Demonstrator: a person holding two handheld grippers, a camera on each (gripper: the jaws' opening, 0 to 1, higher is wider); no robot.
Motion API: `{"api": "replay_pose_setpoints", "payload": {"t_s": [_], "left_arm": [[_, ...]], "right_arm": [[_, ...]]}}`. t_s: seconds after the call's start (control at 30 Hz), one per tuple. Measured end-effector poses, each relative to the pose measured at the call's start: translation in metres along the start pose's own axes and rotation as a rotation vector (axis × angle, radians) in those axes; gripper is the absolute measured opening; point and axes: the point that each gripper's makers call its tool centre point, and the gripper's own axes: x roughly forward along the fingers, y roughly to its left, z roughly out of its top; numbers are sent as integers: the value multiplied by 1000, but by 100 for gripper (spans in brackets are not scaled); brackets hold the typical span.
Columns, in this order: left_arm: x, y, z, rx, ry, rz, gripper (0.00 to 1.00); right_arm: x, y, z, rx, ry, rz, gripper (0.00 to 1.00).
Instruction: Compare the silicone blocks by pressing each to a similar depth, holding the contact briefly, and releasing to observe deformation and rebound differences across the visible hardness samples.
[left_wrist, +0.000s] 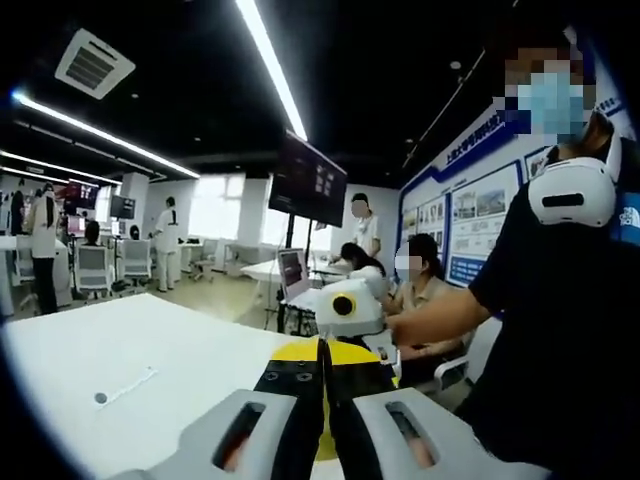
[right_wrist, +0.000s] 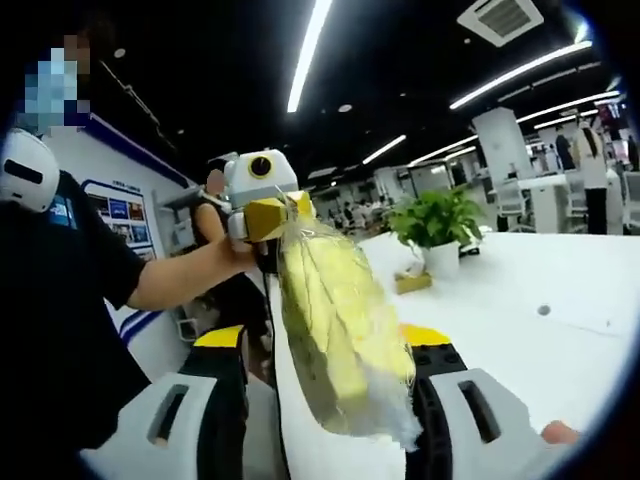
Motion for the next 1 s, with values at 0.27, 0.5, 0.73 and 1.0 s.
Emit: {"api": "replay_pose_setpoints", "payload": {"t_s": [0.27,0.5,0.73,1.0], "left_arm": [[-3,0,-1,-12,-18,4,0],[-13,10,2,-52,-62,45,0],[-23,14,2,-90,-112,73,0],[-35,17,-6,-122,-136,113,0]], "right_arm": [[3,-11,2,-18,-54,-65,84],[-3,-23,16,-29,-145,-136,96],[-23,-32,17,-75,-150,-223,96],[-57,-44,25,-87,-213,-344,96]]}}
